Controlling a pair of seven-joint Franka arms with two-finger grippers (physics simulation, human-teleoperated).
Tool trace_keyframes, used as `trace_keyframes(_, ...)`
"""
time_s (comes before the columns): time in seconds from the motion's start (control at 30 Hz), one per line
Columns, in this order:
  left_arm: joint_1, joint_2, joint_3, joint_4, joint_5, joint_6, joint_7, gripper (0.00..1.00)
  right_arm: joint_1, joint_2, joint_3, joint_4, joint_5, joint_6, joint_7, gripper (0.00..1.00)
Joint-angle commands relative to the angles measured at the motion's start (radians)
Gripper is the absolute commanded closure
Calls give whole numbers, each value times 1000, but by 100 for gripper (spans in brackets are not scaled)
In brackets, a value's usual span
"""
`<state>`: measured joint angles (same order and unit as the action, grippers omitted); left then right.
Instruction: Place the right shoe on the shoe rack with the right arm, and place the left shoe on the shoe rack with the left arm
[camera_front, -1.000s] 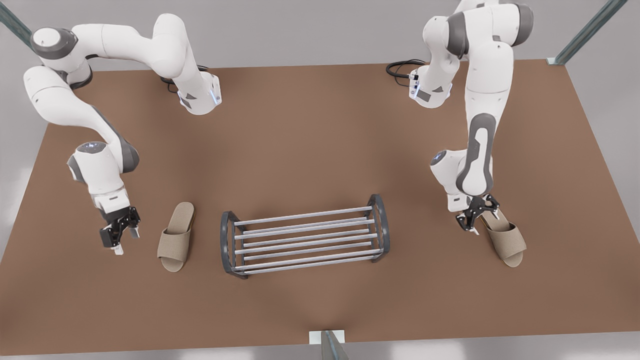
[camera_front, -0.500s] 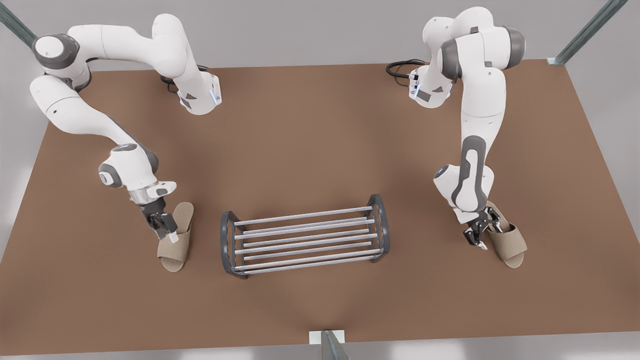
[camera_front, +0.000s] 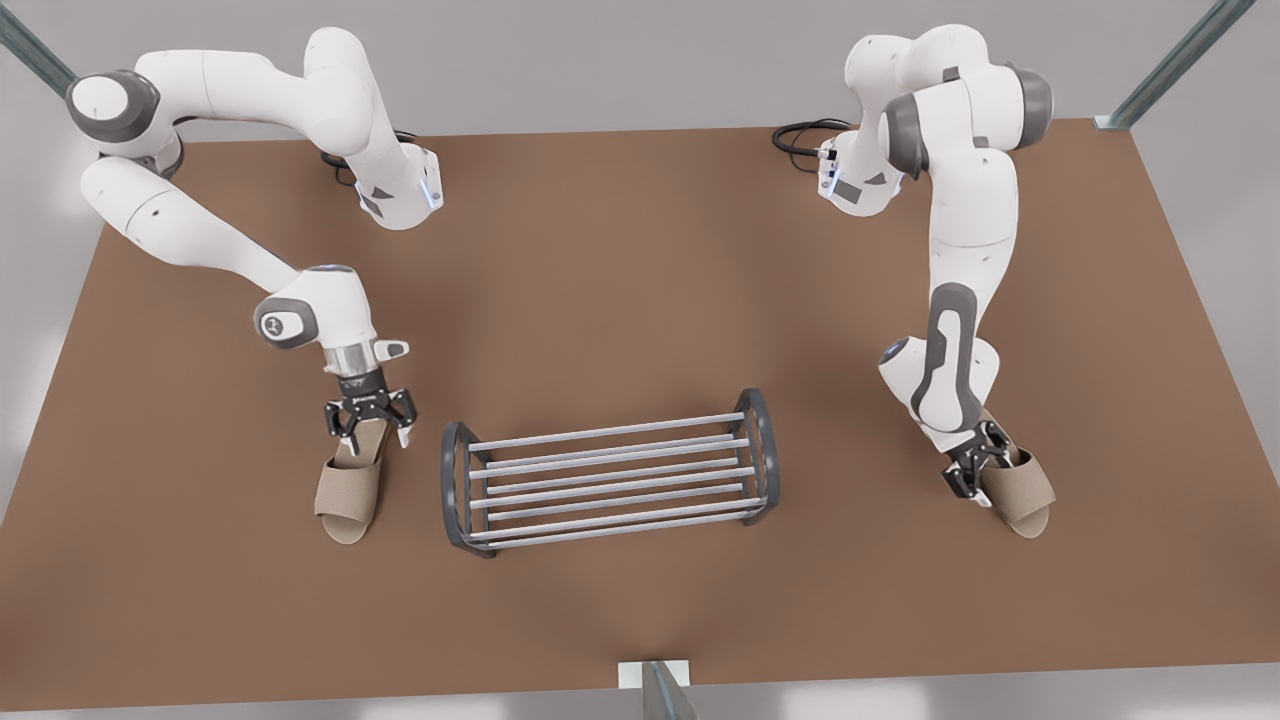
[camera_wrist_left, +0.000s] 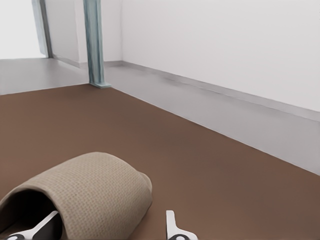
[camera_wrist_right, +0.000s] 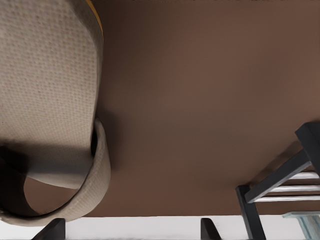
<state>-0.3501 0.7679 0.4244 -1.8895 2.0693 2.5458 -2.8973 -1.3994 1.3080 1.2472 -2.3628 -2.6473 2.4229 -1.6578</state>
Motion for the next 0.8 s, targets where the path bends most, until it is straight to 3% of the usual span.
trace_keyframes(0.0,2,8,1,15,12,-1,-247,0,0,8,-14,0,-66,-110,3,0)
trace_keyframes(0.53,25,67,-3,82,31,2,-260,0,71,43,-58,79,-115,-113,64,0)
trace_keyframes(0.63,25,67,-3,93,29,4,-261,24,91,51,-60,97,-115,-113,64,0)
trace_keyframes(0.77,23,63,-3,96,28,37,-258,39,106,69,-71,126,-129,-111,64,0)
